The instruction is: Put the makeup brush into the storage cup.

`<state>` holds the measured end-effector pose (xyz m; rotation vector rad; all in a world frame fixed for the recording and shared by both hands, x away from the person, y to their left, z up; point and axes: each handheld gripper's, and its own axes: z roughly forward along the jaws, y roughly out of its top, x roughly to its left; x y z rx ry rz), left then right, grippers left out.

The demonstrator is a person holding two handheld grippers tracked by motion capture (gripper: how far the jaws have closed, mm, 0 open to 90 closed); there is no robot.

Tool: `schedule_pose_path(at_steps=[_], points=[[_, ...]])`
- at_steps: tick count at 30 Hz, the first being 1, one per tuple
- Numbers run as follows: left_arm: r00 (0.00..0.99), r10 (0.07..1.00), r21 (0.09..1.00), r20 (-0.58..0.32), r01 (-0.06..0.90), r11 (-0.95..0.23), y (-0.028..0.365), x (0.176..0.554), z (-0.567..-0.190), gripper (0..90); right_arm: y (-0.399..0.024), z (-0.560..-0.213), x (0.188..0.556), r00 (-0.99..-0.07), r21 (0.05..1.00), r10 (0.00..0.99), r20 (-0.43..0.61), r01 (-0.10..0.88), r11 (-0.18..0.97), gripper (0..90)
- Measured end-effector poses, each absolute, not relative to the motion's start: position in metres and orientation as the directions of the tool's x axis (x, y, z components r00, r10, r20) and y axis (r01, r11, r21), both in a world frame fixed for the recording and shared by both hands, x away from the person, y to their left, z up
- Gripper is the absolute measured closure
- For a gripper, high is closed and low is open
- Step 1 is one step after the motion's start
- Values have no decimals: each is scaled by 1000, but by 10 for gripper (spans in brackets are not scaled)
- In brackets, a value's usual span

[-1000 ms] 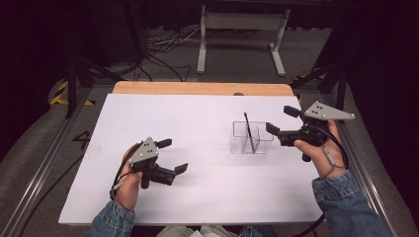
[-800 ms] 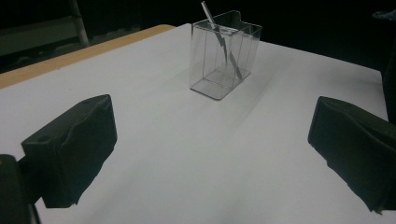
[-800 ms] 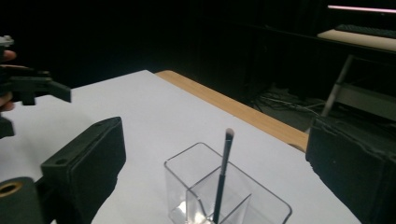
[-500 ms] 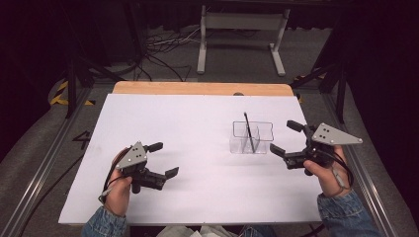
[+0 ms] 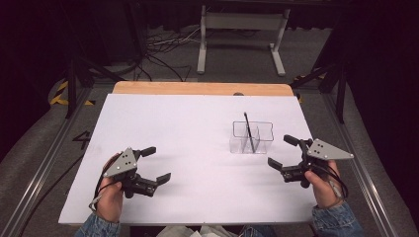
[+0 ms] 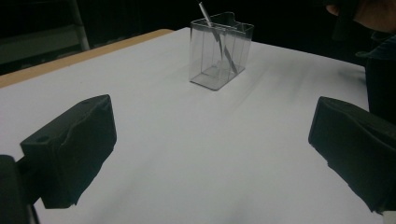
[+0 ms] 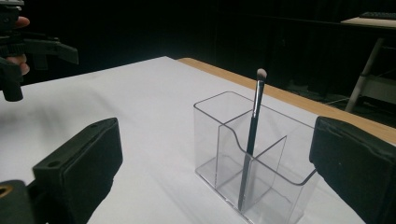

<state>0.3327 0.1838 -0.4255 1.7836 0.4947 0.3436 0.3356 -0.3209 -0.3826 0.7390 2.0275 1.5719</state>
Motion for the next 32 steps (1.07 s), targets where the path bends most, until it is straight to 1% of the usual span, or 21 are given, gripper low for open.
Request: schedule_pose_path(at_steps=[8, 12, 15, 21, 26, 32], points=[[865, 500, 965, -41, 164, -205, 187, 331, -435, 18, -319, -405, 331, -754, 972, 657, -32, 130, 197, 35], [867, 498, 971, -32, 144, -188, 193, 330, -439, 21, -318, -417, 329, -753, 975, 657, -20, 131, 181, 35], [858, 513, 976, -40, 144, -164, 195, 330, -441, 24, -318, -424, 329, -756, 972, 654, 11, 161, 169, 35], [864, 503, 974, -38, 145, -175, 195, 330, -447, 24, -319, -433, 328, -748, 974, 663, 25, 168, 153, 35], [863, 503, 975, -51, 152, -161, 196, 329, -453, 24, -318, -440, 328, -749, 971, 661, 35, 181, 154, 35], [863, 502, 974, -50, 153, -166, 196, 329, -454, 24, -318, -441, 328, -748, 975, 663, 45, 179, 136, 35]])
